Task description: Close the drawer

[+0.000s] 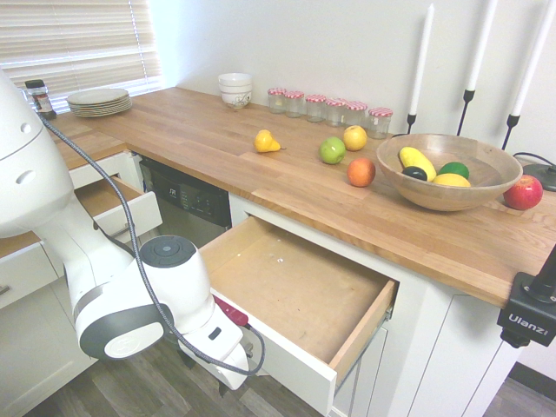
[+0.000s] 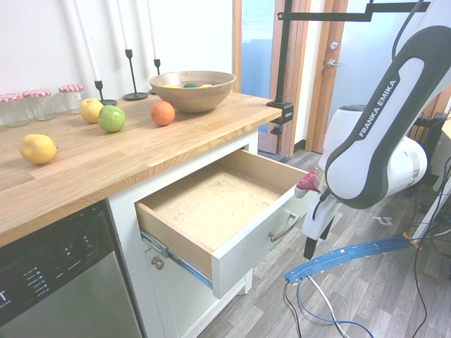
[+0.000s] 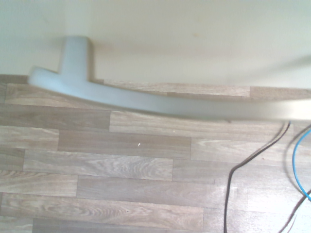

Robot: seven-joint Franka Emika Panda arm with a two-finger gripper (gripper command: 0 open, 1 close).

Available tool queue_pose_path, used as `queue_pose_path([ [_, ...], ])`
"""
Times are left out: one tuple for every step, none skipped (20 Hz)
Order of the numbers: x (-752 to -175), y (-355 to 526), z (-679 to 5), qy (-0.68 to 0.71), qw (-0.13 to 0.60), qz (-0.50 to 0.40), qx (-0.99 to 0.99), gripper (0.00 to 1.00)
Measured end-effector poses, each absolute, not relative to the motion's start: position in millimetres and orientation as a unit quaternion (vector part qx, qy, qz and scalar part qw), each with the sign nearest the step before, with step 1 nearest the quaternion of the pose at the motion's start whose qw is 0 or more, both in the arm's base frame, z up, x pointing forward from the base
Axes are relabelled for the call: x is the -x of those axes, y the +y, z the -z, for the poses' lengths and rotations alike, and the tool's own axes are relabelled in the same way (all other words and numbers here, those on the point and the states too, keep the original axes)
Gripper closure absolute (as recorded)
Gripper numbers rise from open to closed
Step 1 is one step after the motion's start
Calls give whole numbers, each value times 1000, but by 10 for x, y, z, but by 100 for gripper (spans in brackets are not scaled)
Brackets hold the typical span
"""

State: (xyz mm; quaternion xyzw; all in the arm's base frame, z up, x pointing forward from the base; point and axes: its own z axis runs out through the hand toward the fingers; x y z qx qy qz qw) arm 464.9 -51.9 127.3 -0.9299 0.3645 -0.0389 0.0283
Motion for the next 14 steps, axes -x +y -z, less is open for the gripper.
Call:
queue_pose_path([
  [-4651,-499,-1266,363,28,38,931,100],
  [-4655,-481,-1261,361,28,38,931,100],
  [-4662,-471,-1260,360,27,39,932,100],
  [-4673,-462,-1261,359,27,39,932,100],
  [-4679,-454,-1262,358,27,40,932,100],
  [-4682,-451,-1263,358,27,40,933,100],
  [-4687,-451,-1265,358,27,41,933,100],
  [-4692,-451,-1268,358,26,41,933,100],
  [-4698,-447,-1271,357,26,42,933,100],
  [-4703,-438,-1274,357,26,42,933,100],
  [-4708,-426,-1276,356,26,43,933,100],
  [-4712,-410,-1278,355,26,43,933,100],
  [-4715,-397,-1279,355,26,43,934,100],
  [-4719,-387,-1281,355,26,43,934,100],
])
